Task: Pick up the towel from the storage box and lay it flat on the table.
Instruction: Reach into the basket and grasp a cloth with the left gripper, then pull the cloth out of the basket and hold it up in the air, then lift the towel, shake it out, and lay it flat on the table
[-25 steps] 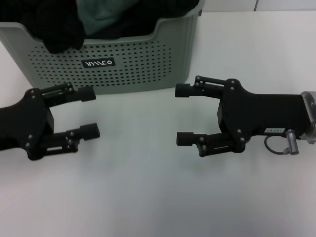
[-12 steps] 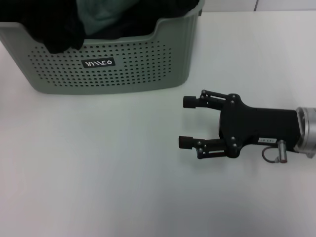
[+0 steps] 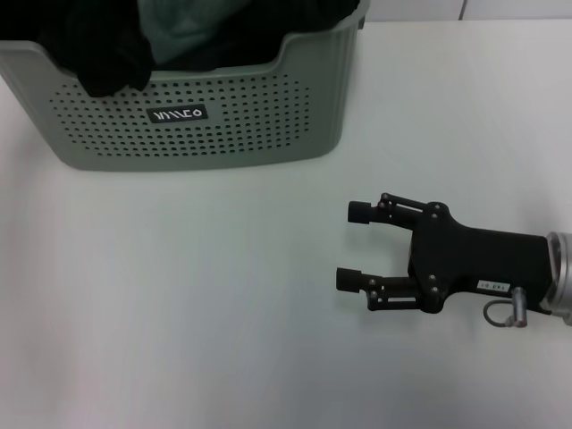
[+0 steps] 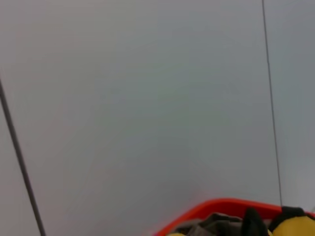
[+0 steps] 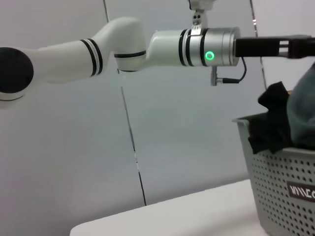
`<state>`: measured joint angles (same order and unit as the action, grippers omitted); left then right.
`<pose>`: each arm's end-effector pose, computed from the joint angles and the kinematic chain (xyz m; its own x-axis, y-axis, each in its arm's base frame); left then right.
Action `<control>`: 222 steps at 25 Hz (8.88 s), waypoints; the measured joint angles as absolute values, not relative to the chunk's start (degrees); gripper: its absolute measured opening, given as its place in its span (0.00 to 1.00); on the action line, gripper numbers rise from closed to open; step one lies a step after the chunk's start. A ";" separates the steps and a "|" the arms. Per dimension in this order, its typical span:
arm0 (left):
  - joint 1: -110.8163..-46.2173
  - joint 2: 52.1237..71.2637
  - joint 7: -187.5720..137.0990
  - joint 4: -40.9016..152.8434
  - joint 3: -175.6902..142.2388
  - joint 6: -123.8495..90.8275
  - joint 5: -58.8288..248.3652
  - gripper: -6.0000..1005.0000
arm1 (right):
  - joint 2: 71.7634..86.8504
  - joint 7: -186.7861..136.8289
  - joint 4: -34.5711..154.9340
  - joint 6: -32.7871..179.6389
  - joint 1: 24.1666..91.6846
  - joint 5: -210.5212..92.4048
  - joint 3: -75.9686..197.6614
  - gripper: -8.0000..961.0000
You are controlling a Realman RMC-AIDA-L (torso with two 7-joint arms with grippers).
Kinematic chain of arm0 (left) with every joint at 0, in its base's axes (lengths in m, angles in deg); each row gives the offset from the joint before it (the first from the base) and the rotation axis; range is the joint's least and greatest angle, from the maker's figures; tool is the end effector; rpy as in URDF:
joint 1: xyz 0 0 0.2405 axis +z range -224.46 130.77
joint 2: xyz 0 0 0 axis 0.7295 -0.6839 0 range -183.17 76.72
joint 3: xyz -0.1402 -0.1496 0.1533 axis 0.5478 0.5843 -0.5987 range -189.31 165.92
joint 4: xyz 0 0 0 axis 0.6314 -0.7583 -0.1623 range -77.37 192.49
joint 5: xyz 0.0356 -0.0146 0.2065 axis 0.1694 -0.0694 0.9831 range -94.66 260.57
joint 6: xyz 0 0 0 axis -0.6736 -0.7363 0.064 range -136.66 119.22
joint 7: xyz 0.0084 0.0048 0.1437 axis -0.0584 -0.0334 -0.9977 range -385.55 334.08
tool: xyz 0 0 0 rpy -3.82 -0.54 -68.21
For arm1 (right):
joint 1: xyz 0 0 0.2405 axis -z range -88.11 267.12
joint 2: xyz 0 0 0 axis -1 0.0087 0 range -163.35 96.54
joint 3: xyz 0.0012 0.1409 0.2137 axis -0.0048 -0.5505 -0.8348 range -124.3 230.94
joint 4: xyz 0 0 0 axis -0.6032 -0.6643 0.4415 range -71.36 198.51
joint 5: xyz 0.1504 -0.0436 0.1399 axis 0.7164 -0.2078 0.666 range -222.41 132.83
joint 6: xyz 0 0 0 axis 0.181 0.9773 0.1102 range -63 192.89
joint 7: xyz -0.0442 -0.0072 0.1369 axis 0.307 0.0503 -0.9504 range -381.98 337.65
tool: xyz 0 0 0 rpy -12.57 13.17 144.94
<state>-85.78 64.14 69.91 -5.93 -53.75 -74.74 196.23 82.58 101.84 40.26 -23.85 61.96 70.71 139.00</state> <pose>-0.1727 0.4419 0.1177 0.8760 0.0593 0.4786 0.3958 -0.6555 -0.6432 0.2246 0.2869 -0.0536 0.7039 -0.1327 -0.6978 -0.2192 -0.9750 -0.0357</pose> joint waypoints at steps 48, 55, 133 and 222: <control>-71.51 60.18 52.45 4.73 -53.33 -117.46 144.56 0.01 | 82.54 105.98 44.76 -24.78 63.61 76.16 135.49 0.77; -65.52 57.29 38.26 11.69 -63.46 -125.53 142.28 0.01 | 81.87 108.39 44.39 -25.54 63.49 76.55 132.92 0.75; -67.14 55.75 32.97 18.47 -75.29 -125.46 147.21 0.01 | 82.78 113.27 37.88 -3.54 41.16 77.42 161.48 0.25; -66.34 63.18 46.13 23.85 -47.81 -94.25 187.39 0.01 | 82.19 87.42 8.25 14.04 66.52 60.46 148.12 0.01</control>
